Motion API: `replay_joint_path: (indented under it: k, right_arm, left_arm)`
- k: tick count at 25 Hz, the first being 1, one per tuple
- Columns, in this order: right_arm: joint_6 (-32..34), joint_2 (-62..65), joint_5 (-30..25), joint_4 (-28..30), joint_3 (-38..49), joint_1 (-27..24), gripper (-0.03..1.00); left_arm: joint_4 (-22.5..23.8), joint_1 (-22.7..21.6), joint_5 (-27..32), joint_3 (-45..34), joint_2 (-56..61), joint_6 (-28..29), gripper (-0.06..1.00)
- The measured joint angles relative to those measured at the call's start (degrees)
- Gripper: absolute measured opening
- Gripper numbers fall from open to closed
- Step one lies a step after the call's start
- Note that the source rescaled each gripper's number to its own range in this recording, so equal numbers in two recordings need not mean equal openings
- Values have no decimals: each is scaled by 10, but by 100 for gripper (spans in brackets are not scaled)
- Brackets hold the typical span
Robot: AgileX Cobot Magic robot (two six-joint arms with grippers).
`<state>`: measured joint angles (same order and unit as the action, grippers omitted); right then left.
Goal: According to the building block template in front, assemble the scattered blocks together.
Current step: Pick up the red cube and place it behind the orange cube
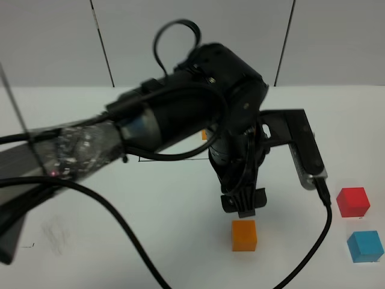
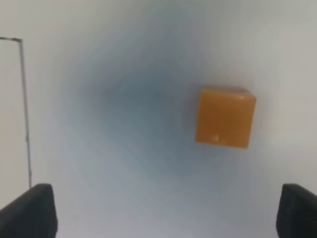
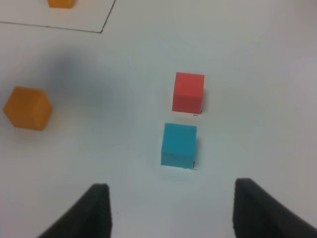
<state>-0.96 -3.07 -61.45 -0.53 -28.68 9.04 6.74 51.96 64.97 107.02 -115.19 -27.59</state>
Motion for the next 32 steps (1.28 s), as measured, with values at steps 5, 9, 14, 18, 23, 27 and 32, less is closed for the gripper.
replay_joint_path:
  k: [5, 9, 14, 18, 23, 27, 32]
  right_arm:
    - [0, 0, 0, 0, 0, 0, 17]
    - [0, 0, 0, 0, 0, 0, 17]
    - [0, 0, 0, 0, 0, 0, 17]
    - [0, 0, 0, 0, 0, 0, 17]
    - [0, 0, 0, 0, 0, 0, 17]
    - [0, 0, 0, 0, 0, 0, 17]
    - [0, 0, 0, 0, 0, 0, 17]
  left_arm:
    - [45, -18, 30, 0, 94, 146, 78]
    - [117, -79, 30, 0, 149, 249, 68]
    - [143, -192, 31, 0, 215, 358, 66]
    - [120, -282, 31, -1, 262, 395, 66]
    - [84, -347, 31, -70, 336, 381, 66]
    - [83, -355, 31, -190, 414, 374, 66]
    - [99, -356, 31, -341, 540, 374, 66]
